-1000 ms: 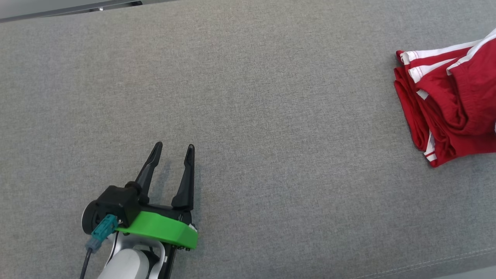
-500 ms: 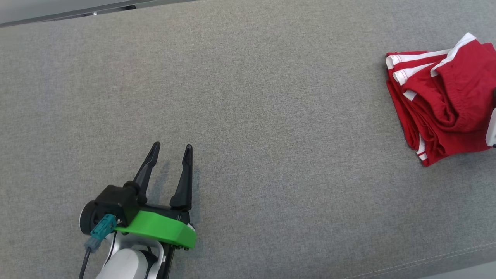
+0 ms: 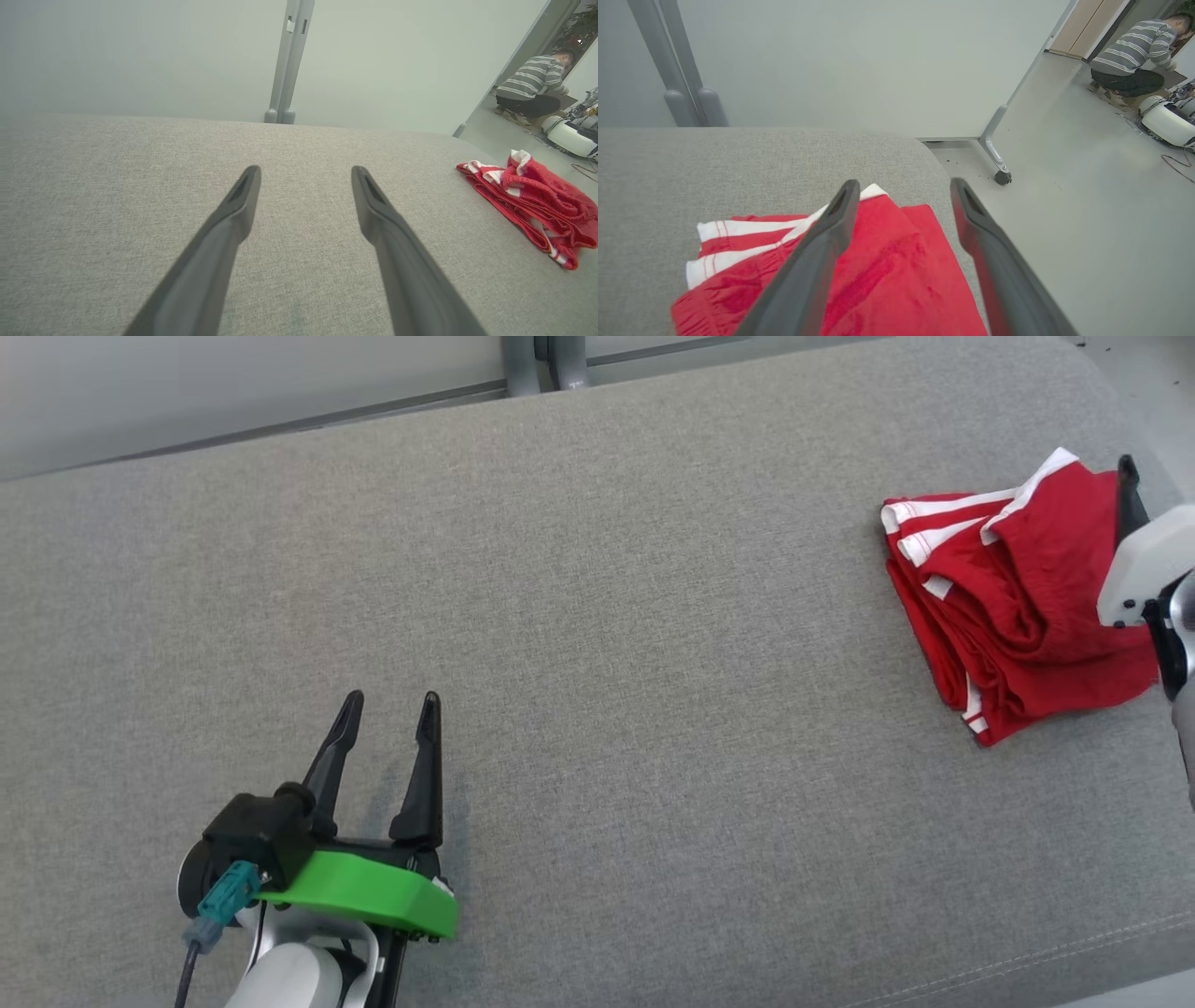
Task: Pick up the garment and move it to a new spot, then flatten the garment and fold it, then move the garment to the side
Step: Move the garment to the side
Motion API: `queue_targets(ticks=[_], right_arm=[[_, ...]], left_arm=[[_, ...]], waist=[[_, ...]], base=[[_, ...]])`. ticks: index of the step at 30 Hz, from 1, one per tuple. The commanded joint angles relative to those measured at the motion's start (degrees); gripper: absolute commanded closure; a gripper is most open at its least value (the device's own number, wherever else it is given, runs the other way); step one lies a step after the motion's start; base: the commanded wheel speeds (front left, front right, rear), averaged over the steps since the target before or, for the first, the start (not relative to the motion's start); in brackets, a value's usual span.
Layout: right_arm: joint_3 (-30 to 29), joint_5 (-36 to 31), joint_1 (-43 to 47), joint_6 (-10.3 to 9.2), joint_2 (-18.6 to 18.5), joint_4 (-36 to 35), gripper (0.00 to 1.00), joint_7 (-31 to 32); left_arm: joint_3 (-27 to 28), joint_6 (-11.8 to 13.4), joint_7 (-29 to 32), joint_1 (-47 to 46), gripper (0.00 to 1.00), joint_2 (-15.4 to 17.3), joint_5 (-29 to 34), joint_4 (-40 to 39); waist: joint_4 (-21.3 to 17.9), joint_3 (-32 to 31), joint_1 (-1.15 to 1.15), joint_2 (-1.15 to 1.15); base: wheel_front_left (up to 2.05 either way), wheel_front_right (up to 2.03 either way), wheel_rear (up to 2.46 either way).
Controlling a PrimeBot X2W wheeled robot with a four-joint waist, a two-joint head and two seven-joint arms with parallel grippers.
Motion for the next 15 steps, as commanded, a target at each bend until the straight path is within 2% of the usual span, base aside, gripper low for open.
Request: queue_targets(ticks=[1,10,15], right_arm=[[1.5,1.3,-0.5,-0.06,0.8,-1.2,0.00,-1.0],[10.3,9.1,3.4,-0.06,4.4,-9.1,0.00,-2.1],[13.2,13.9,8.3,-0.06,5.6,-15.2,0.00,-1.9]], left_arm=[[0.7,0.3,-0.5,0.8,0.00,0.5,-0.5,0.3],[4.8,0.8,-2.2,2.4,0.00,0.5,-3.5,2.3],[6.8,0.9,-2.8,4.3,0.00,0.3,-5.2,3.7]], waist=[[-0.7,-2.8,0.00,0.21],[0.2,-8.1,0.00,0.21],[1.4,-10.4,0.00,0.21]], base=[[0.00,0.00,0.00],[0.00,0.00,0.00],[0.00,0.00,0.00]])
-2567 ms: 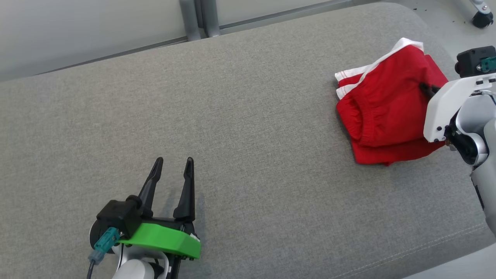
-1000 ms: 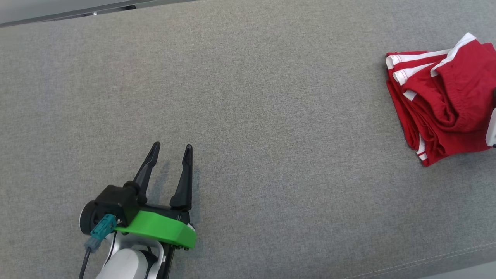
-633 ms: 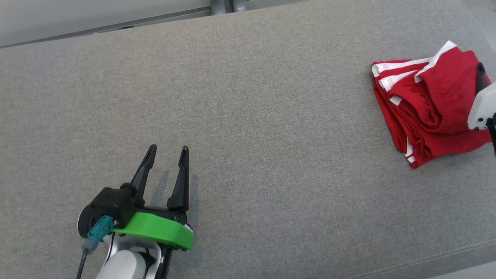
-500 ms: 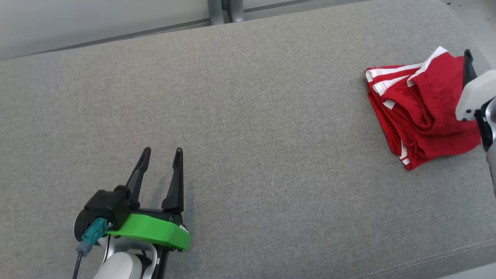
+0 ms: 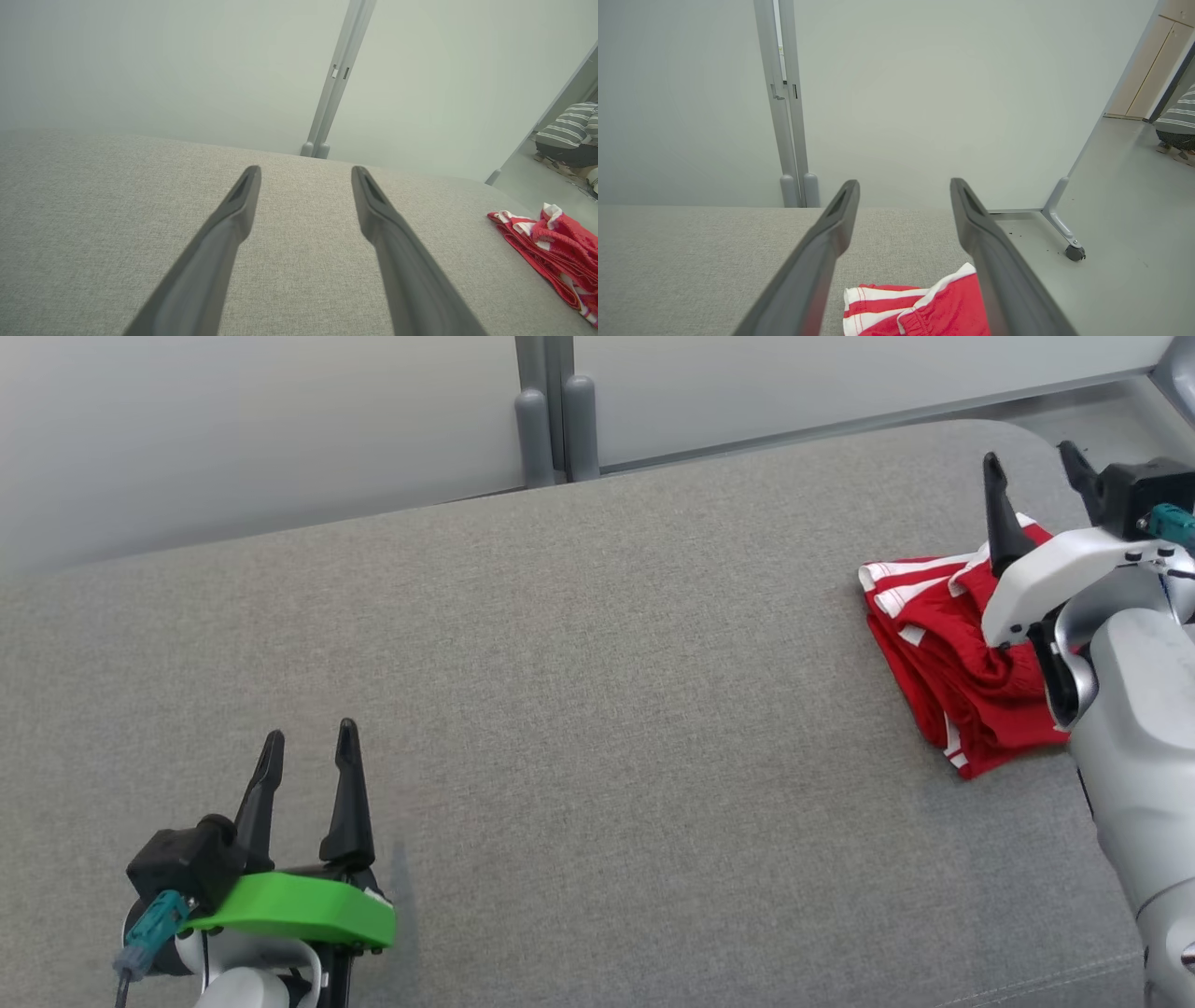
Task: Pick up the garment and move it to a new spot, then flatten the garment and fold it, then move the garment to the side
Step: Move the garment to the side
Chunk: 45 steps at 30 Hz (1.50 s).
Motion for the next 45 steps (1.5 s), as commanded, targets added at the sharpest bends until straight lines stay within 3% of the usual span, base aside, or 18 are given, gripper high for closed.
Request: queue_targets(ticks=[1,9,18,25,33,45], right_arm=[[0.4,1.0,2.0,-0.04,0.2,-1.3,0.00,0.0],[0.3,3.5,13.7,-0.04,2.7,-14.2,0.00,2.1],[-4.1,-3.0,28.9,-0.04,8.9,-32.8,0.00,6.9],[-3.5,-4.2,38.1,-0.04,12.3,-44.8,0.00,10.6],[-1.6,0.0,44.2,-0.04,12.6,-49.8,0.00,11.2],[-0.7,1.1,47.0,-0.04,12.6,-51.1,0.00,10.3]], left_arm=[[0.5,0.2,-0.4,1.1,0.00,0.1,-0.6,0.4],[2.6,0.9,-1.1,4.6,0.00,-0.8,-1.5,0.7],[3.1,2.3,-1.4,7.7,0.00,-0.6,1.0,0.0],[2.5,2.2,-1.5,8.9,0.00,0.0,3.3,0.2],[2.5,1.5,-1.5,9.7,0.00,-0.5,3.5,1.1],[1.9,0.9,-1.5,10.4,0.00,-0.6,3.0,1.7]], waist=[[1.2,-1.8,0.00,0.21],[3.8,-4.8,0.00,0.21],[6.0,-6.0,0.00,0.21],[7.2,-6.2,0.00,0.21],[7.7,-6.9,0.00,0.21],[7.3,-7.6,0.00,0.21]], base=[[0.00,0.00,0.00],[0.00,0.00,0.00],[0.00,0.00,0.00],[0.00,0.00,0.00],[0.00,0.00,0.00],[0.00,0.00,0.00]])
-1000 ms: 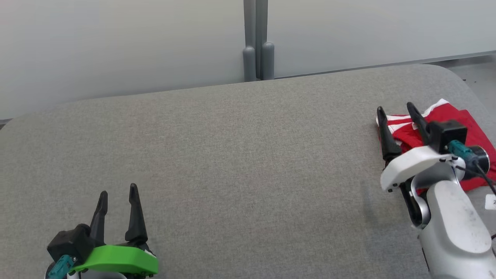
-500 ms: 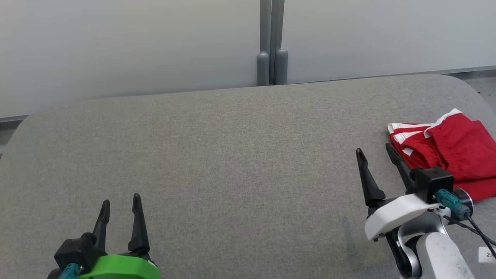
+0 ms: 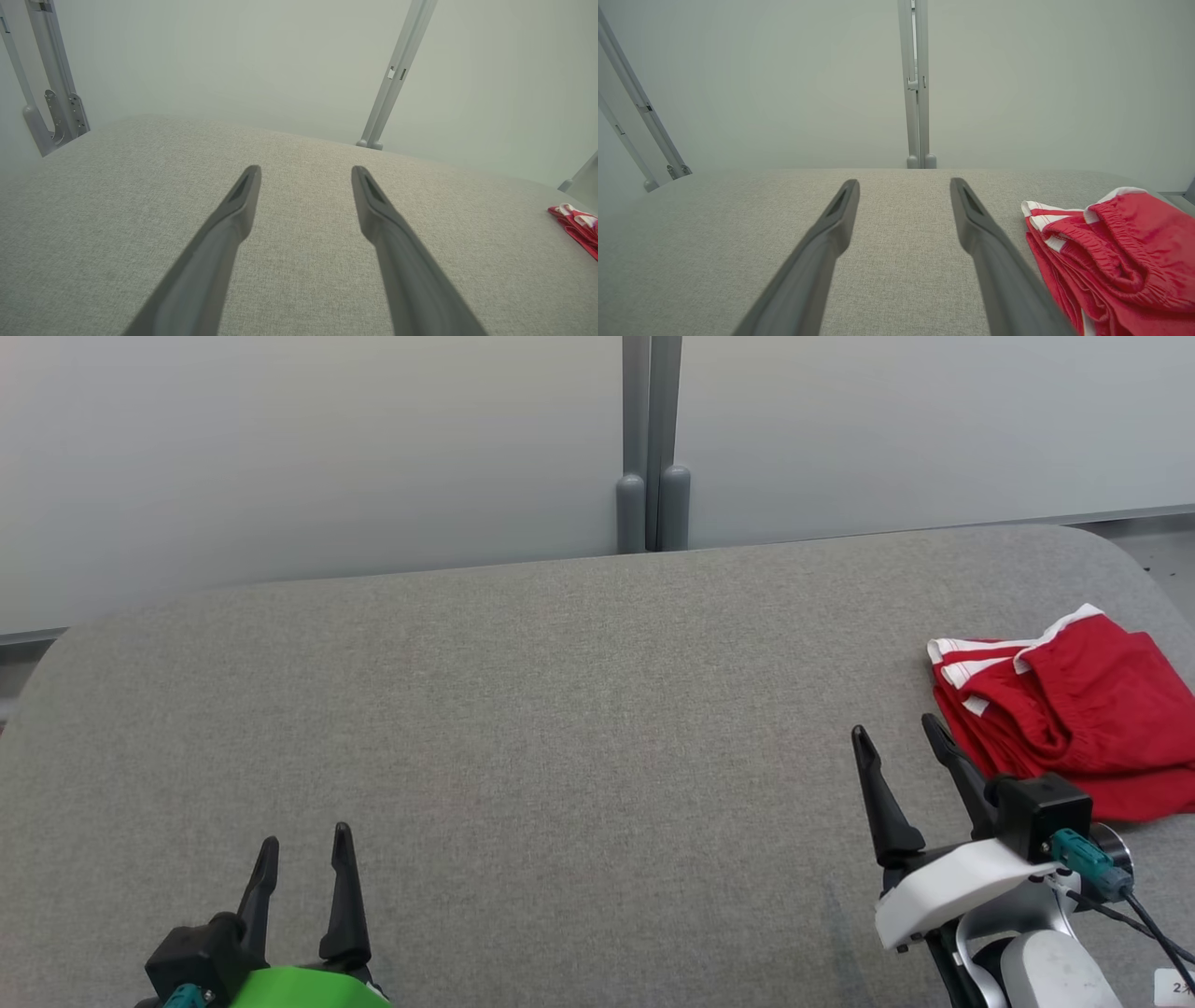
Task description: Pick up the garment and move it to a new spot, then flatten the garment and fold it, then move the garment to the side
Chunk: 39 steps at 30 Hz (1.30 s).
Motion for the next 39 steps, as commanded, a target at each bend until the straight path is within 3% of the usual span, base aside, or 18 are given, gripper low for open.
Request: queue_targets(ticks=[1,17,18,22,39], right_arm=[[0.1,0.5,0.6,-0.02,-0.1,-0.3,0.00,-0.3],[0.0,0.9,1.5,-0.02,-0.1,-0.2,0.00,-0.4],[0.0,1.1,1.1,0.00,0.0,0.2,1.00,-0.3],[0.2,1.6,2.4,0.00,0.2,2.1,1.00,-0.2],[-0.5,21.8,0.3,0.00,-0.4,4.6,1.00,1.0]], left_arm=[[0.1,-0.3,-0.2,0.6,0.00,0.1,-0.3,0.2],[-0.7,0.3,0.3,1.1,0.00,0.6,-0.5,-0.5],[-0.6,0.1,0.3,0.5,1.00,0.1,-0.2,-0.3],[-1.0,0.0,0.5,0.8,1.00,-0.7,-0.6,1.5],[5.4,-4.5,5.5,-2.0,1.00,-2.8,-14.8,3.8]], waist=[[0.0,-0.1,0.00,0.21],[0.1,-0.6,0.00,0.21],[0.1,-0.6,0.00,0.00],[0.1,-0.6,0.00,0.00],[0.2,-0.2,0.00,0.03]], base=[[0.00,0.00,0.00],[0.00,0.00,0.00],[0.00,0.00,0.00],[0.00,0.00,0.00],[0.00,0.00,0.00]])
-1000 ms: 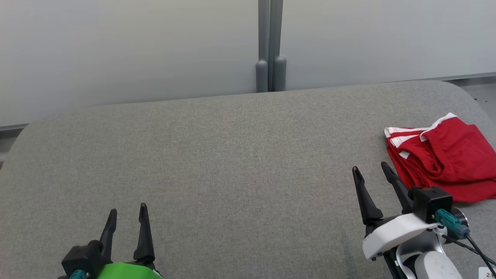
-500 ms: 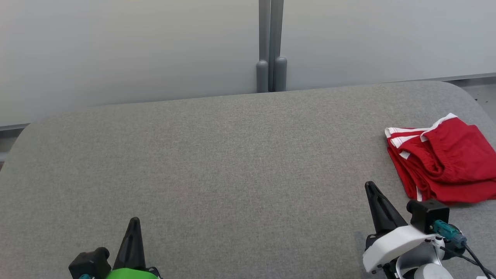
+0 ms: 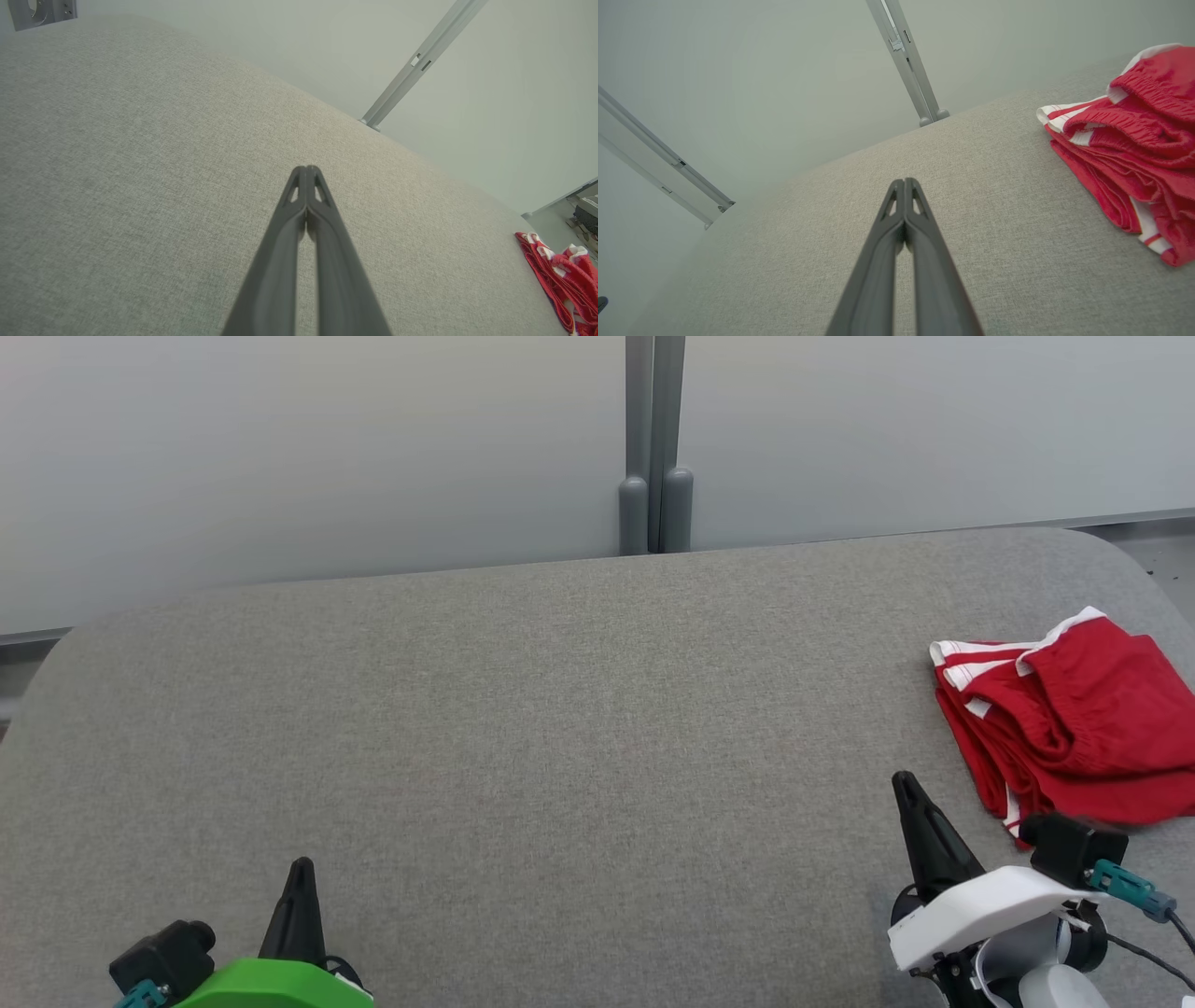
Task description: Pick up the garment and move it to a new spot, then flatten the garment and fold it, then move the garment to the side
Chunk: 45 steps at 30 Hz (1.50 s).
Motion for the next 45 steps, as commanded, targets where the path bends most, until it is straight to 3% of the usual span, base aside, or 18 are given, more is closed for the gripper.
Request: queue_targets(ticks=[1,45], right_arm=[[-0.2,3.3,-2.0,0.01,-0.4,-0.3,1.00,0.2],[-2.4,36.5,-5.3,0.01,-0.7,4.0,1.00,3.1]], left_arm=[[1.5,-0.8,0.7,-2.2,1.00,0.0,-2.2,-0.4],[13.1,-8.5,9.9,-6.9,1.00,-4.4,-25.6,3.0]], waist=[[0.0,0.1,0.00,0.03],[0.4,1.1,0.00,0.11]], base=[[0.00,0.00,0.00],[0.00,0.00,0.00]])
